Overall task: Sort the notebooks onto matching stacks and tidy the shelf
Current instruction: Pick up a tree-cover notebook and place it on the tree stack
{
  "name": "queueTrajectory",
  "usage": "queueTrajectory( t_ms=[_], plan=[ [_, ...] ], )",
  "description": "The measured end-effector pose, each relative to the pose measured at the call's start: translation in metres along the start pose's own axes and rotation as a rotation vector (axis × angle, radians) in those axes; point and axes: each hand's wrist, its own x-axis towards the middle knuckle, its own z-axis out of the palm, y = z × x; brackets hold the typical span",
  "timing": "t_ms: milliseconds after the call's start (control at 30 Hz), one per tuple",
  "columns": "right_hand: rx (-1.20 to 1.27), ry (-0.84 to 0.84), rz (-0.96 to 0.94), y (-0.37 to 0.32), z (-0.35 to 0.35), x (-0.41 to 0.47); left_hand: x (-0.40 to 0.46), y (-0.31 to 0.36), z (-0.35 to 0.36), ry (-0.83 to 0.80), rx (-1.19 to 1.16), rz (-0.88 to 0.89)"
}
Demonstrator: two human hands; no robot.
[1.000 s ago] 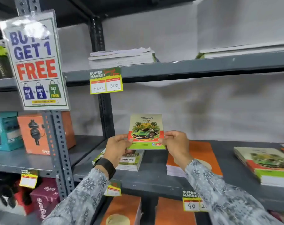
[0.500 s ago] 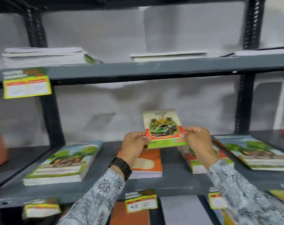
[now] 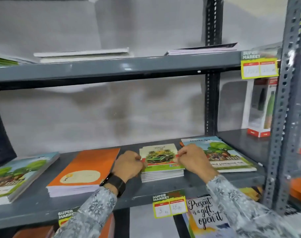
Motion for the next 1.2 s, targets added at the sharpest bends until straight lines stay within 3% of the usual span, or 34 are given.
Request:
queueTrajectory(
  t_ms=[67, 167, 267, 400, 533, 600, 667, 733, 833, 1033, 1200],
  plan=[
    [0.034, 0.093, -0.020, 0.014, -0.017, 0.004, -0.006, 0.025, 0.000, 0.115, 0.110, 0.083],
    [-0.101, 0.217, 0.036, 0.055, -0.059, 0.022, -0.011, 0.081, 0.021, 0.135, 0.023, 0.249],
    [-0.298, 0.124, 0.192, 0.095, -0.092, 0.038, -0.004, 0.135, 0.068, -0.018, 0.080, 0.326],
    [-0.455, -0.141, 0.240, 0.121, -0.105, 0.044, 0.009, 0.172, 0.128, -0.083, 0.507, 0.280],
    [-0.393, -0.085, 0.272, 0.128, -0.106, 0.048, 0.021, 0.177, 0.146, -0.176, 0.545, 0.179],
    [-0.328, 0.006, 0.319, 0.129, -0.108, 0.048, 0.031, 0.177, 0.144, -0.198, 0.430, 0.075],
    [-0.277, 0.075, 0.334, 0.129, -0.110, 0.048, 0.041, 0.172, 0.137, -0.188, 0.167, 0.011],
    [-0.260, 0.085, 0.342, 0.127, -0.112, 0.045, 0.042, 0.167, 0.129, -0.159, -0.093, -0.002],
    [-0.169, 0.113, 0.344, 0.125, -0.113, 0.040, 0.039, 0.153, 0.121, -0.058, -0.287, 0.051],
    [0.409, 0.336, 0.107, 0.070, -0.079, 0.024, 0.022, 0.081, 0.063, 0.178, -0.682, 0.211],
    [0.577, 0.299, -0.165, -0.037, 0.000, 0.009, -0.007, -0.017, -0.039, 0.369, -0.743, 0.271]
  ],
)
